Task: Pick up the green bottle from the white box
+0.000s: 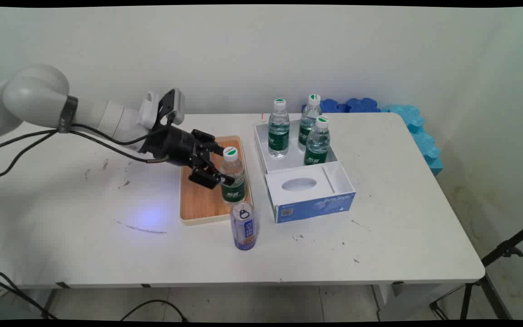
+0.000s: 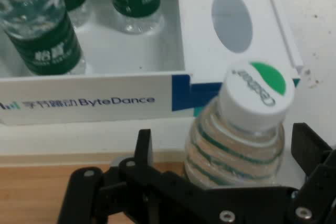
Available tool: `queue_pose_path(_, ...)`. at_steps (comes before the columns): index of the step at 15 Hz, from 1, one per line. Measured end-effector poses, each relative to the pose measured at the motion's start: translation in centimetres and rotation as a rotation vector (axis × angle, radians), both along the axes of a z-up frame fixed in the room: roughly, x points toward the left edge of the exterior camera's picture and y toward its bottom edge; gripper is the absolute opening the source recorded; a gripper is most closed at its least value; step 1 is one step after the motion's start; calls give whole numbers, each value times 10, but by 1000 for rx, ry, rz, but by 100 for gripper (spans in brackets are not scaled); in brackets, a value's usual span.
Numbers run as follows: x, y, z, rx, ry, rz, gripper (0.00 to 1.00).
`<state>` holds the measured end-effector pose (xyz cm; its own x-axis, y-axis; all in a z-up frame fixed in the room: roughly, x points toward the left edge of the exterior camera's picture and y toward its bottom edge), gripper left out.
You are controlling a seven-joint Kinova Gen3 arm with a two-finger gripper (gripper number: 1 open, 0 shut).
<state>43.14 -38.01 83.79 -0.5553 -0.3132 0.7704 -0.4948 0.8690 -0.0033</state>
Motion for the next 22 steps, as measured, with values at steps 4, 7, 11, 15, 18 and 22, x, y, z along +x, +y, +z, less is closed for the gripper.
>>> queue_pose_path(4,-2,-9,25,-20,34,2,100)
queue_pose_path(7,-2,-18,68,-39,78,-7,100)
queue_pose_path(11,4,-49,123,-78,130,23,100)
queue_pose_path(15,12,-87,135,-100,91,65,100)
queue_pose_path(18,6,-113,124,-92,66,75,100)
queue_pose_path(22,-10,-137,102,-57,39,83,100)
